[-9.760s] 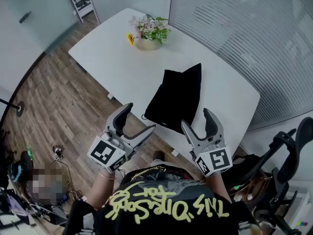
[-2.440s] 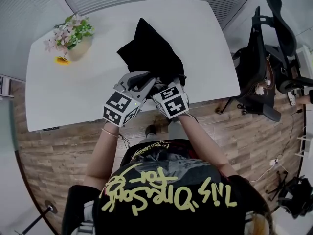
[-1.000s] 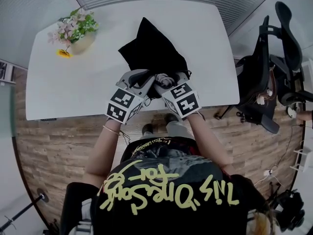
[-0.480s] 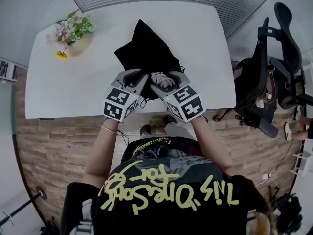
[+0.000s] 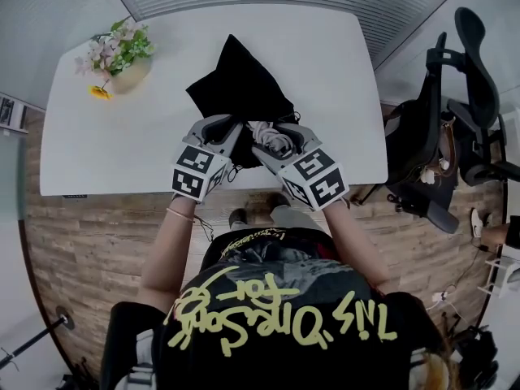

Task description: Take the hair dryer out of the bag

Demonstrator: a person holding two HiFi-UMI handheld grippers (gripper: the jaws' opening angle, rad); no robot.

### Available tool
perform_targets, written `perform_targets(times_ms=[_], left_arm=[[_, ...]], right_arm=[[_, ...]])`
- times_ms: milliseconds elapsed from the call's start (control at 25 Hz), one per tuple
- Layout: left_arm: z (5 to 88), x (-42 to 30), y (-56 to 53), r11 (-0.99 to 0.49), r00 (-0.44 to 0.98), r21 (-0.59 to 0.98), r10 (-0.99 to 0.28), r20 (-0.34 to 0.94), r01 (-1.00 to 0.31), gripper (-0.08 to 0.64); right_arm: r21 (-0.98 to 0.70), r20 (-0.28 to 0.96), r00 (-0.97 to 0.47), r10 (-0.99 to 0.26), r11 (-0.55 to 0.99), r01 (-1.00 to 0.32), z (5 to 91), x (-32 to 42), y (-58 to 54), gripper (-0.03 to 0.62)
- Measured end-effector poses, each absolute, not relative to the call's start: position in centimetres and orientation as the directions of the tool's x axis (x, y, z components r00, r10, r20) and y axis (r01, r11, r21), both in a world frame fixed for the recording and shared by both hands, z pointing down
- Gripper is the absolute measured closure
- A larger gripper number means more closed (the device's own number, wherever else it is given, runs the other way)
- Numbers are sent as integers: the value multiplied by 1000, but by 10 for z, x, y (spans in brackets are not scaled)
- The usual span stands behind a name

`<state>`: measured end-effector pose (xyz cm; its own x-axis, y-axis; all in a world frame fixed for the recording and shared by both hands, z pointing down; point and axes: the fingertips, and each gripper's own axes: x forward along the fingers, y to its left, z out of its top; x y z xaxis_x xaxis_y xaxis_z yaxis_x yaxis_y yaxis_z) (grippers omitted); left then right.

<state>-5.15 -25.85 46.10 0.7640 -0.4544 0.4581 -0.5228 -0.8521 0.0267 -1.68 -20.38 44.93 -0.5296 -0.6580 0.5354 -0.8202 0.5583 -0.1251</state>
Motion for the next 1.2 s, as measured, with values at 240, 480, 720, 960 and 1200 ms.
perform_targets(times_ms=[240, 480, 720, 960, 1200], left_arm=[[465, -49, -265, -843, 749, 19, -468, 469, -538, 494], [467, -45, -271, -845, 748, 14, -465, 473, -534, 495], [465, -41, -278, -846, 740, -7, -471, 479, -533, 500], [459, -42, -289, -829, 716, -39, -505, 482, -558, 499], [459, -49, -298, -815, 693, -59, -526, 493, -577, 499]], right_arm=[[-119, 532, -538, -654, 571, -812, 446, -10, -197, 348], [-121, 522, -542, -658, 572, -811, 444, -2, -193, 348], [-129, 511, -546, -664, 568, -813, 442, 9, -191, 348], [-147, 502, -555, -663, 568, -810, 438, 18, -187, 350], [-162, 491, -587, -644, 594, -788, 436, 21, -180, 350]])
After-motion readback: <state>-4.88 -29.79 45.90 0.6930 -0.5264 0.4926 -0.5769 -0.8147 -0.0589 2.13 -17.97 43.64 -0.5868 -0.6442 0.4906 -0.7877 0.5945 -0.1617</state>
